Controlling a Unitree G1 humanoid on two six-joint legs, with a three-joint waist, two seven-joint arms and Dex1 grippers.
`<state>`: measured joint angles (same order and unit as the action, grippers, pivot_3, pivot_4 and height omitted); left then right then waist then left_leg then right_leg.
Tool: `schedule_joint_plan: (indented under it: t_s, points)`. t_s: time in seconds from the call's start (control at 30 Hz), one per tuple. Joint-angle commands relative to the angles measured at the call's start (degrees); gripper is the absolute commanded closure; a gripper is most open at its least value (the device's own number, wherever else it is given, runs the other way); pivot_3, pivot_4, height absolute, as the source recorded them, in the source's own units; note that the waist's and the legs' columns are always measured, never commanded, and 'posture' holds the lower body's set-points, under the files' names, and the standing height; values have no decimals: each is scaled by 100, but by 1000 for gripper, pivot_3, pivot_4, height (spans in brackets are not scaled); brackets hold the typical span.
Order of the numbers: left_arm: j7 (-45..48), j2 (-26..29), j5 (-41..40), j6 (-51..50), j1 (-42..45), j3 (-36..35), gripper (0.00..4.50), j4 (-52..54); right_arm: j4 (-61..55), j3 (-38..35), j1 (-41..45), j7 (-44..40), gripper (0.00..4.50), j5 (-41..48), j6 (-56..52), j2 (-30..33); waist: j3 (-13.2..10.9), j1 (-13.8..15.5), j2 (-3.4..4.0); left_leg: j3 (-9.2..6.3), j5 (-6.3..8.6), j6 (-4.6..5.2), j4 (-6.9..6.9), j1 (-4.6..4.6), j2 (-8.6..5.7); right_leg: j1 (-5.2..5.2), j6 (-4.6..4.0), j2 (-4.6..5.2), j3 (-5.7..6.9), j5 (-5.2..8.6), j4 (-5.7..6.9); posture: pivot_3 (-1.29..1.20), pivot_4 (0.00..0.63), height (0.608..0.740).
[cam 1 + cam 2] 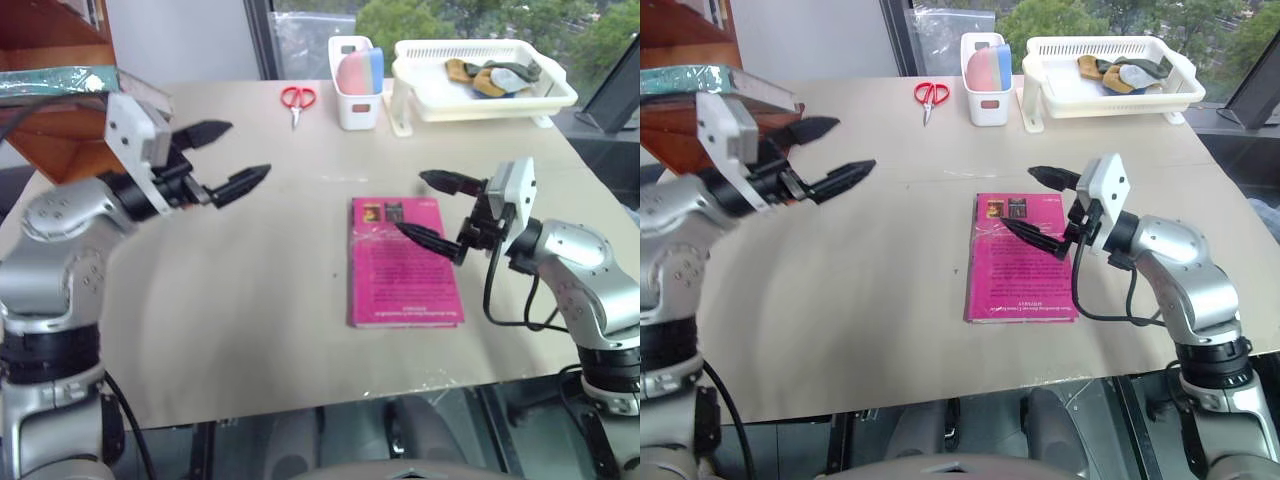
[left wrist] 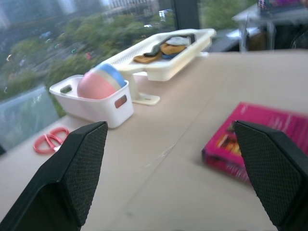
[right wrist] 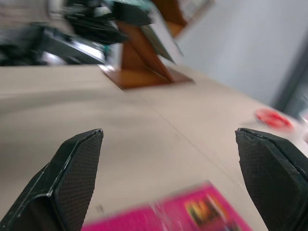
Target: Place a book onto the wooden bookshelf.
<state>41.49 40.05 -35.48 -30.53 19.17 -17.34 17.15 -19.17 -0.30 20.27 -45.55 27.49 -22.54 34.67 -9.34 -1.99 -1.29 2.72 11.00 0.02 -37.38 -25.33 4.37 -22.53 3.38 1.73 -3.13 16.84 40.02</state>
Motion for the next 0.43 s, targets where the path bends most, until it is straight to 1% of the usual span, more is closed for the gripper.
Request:
schedule_joint_plan:
  t_s: [0.03, 0.07, 0.13, 0.2, 0.23, 0.3, 0.33, 0.4, 0.43]
  points:
    - [-639, -487, 246, 39, -999, 20, 27, 387, -392, -499, -692, 181, 0, -217, -97, 383, 1, 4, 3, 6, 0, 0, 12, 16, -2, 7, 0, -1, -9, 0, -4, 0, 150, 740]
    - [-705, -542, 458, 239, -1289, 9, 27, 425, -480, -685, -961, 221, 0, -252, -100, 497, -2, 10, -3, 4, 0, 0, 21, 15, -2, 7, 0, -2, -7, 0, -11, 0, 150, 740]
    - [-465, -545, 674, 736, -2008, -195, 27, 485, -644, -1196, -1712, 82, 0, -283, -148, 857, -5, 28, -9, 1, 0, 0, 20, 12, -2, 5, -1, -4, -5, 0, -13, 0, 150, 740]
    - [-104, -382, 850, 1155, -2670, -411, 27, 434, -657, -1679, -2419, 150, 0, -579, -15, 1089, -1, 49, -13, 8, 1, 0, 20, 15, -6, 8, -1, 2, -9, 1, -17, 0, 150, 740]
    - [-30, -338, 892, 1265, -2808, -449, 27, 407, -659, -1781, -2571, 195, 0, -654, 33, 1128, -2, 51, -13, 9, 1, 0, 20, 23, -6, 16, -2, 3, -10, 1, -20, 0, 150, 740]
    - [256, -161, 835, 1389, -3186, -764, 27, 273, -668, -2236, -3043, -22, 0, -497, 97, 1150, -2, 63, -14, 11, 2, -1, 24, 66, -5, 52, -10, 5, -9, 8, -27, 0, 150, 740]
    - [422, -91, 662, 1360, -3276, -942, 27, 215, -619, -2384, -3222, -204, 0, -401, 176, 1152, -2, 69, -14, 8, 2, -1, 25, 73, -5, 60, -22, 6, -7, 15, -28, 0, 150, 740]
    - [599, -36, 452, 1328, -3348, -1115, 27, 169, -565, -2508, -3395, -400, 0, -315, 287, 1146, -2, 80, -14, 9, 4, -5, 24, 84, -4, 67, -26, 13, -9, 18, -29, 0, 150, 740]
    - [698, 50, 521, 1393, -3349, -1076, 27, 155, -536, -2486, -3388, -409, 0, -322, 301, 1132, -2, 80, -14, 12, 13, -19, 24, 90, -4, 67, -26, 18, -9, 18, -30, 0, 150, 740]
